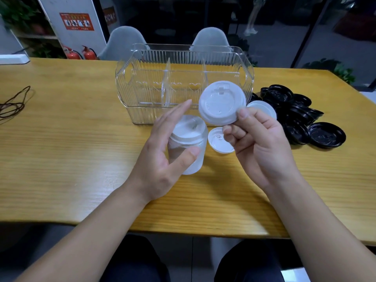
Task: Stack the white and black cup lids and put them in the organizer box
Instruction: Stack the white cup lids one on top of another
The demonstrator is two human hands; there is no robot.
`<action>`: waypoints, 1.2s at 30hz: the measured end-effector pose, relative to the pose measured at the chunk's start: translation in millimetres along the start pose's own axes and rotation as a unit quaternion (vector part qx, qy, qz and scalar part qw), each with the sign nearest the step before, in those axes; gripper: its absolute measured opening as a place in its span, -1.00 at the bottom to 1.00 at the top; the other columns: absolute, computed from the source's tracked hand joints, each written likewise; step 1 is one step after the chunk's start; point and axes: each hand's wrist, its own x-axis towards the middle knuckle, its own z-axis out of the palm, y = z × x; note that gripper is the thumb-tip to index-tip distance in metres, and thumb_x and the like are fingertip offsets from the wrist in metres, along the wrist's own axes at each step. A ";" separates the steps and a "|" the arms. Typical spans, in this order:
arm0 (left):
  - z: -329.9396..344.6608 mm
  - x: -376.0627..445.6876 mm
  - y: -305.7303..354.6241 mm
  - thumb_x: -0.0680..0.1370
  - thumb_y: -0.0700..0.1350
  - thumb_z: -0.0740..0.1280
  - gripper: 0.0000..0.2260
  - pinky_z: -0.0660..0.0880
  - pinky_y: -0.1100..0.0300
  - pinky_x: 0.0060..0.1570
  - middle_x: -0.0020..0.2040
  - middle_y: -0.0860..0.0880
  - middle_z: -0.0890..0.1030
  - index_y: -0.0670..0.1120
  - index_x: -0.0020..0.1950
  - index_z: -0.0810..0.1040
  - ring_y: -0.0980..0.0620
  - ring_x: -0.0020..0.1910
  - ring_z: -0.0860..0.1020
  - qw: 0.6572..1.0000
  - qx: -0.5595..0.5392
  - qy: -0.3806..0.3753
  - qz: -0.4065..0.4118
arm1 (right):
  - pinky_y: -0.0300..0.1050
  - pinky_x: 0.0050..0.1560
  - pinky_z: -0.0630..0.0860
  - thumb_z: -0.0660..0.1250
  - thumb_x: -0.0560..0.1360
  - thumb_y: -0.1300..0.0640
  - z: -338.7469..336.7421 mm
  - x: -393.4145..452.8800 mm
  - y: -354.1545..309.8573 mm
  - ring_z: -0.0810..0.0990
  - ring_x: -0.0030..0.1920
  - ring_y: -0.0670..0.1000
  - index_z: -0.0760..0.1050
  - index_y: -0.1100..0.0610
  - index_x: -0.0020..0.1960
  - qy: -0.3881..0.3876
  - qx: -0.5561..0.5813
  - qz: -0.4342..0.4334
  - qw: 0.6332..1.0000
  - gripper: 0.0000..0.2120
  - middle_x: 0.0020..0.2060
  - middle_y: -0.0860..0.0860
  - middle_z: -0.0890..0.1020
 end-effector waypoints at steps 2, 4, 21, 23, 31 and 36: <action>0.5 0.0 -1.7 0.73 0.04 0.31 -0.36 0.25 -0.16 0.75 0.74 0.00 0.41 -0.12 0.79 0.32 -0.12 0.78 0.29 1.000 -0.002 0.001 0.020 | -0.18 -0.12 0.54 0.46 0.59 0.15 2.5 0.5 2.8 0.71 -0.24 -0.01 0.65 0.15 -0.10 -0.023 -0.009 0.008 1.000 -0.89 -0.22 0.09 0.73; 1.1 0.5 -2.6 0.74 0.04 0.25 -0.38 0.25 -0.15 0.75 0.73 -0.04 0.42 -0.17 0.78 0.32 -0.14 0.77 0.30 0.999 -0.009 0.011 0.029 | -0.15 -0.09 0.53 0.55 0.54 0.15 4.0 1.9 5.3 0.65 -0.23 0.02 0.64 0.20 -0.07 -0.046 -0.039 -0.002 0.998 -0.87 -0.24 0.12 0.69; 1.2 0.1 -2.9 0.71 0.10 0.23 -0.29 0.26 -0.29 0.71 0.66 -0.11 0.41 -0.19 0.81 0.24 -0.17 0.71 0.34 0.999 -0.007 0.026 0.026 | 0.34 0.48 0.51 0.68 0.48 0.27 22.3 -4.4 15.9 0.63 0.45 0.16 0.45 0.22 0.48 -0.086 -0.334 -0.156 0.926 -0.33 0.39 0.08 0.65; 1.7 0.7 -3.5 0.73 0.23 0.30 -0.19 0.26 -0.27 0.74 0.70 -0.10 0.37 -0.12 0.85 0.11 -0.18 0.75 0.31 0.998 -0.063 -0.008 -0.002 | 0.31 0.49 0.52 0.70 0.46 0.19 22.4 -4.7 20.5 0.61 0.44 0.15 0.41 0.19 0.48 -0.076 -0.332 -0.144 0.929 -0.29 0.36 0.05 0.63; -1.5 2.5 -2.6 0.64 0.42 0.42 0.10 0.39 -0.06 0.69 0.68 -0.10 0.45 0.10 0.86 -0.27 -0.11 0.70 0.46 0.975 -0.199 -0.057 -0.077 | 0.07 0.51 0.51 0.66 0.52 -0.05 27.2 -3.2 25.2 0.55 0.47 0.08 0.56 0.01 0.56 -0.076 -0.424 -0.165 0.887 -0.34 0.35 0.03 0.54; -5.9 1.0 -4.7 0.55 -0.07 0.63 0.23 0.34 -0.30 0.71 0.71 -0.05 0.45 0.28 0.83 -0.29 -0.13 0.69 0.48 0.976 -0.174 -0.085 -0.098 | 0.14 0.55 0.47 0.70 0.47 -0.08 24.3 -3.4 32.1 0.52 0.50 0.09 0.57 -0.02 0.54 -0.085 -0.418 -0.146 0.893 -0.30 0.37 0.05 0.51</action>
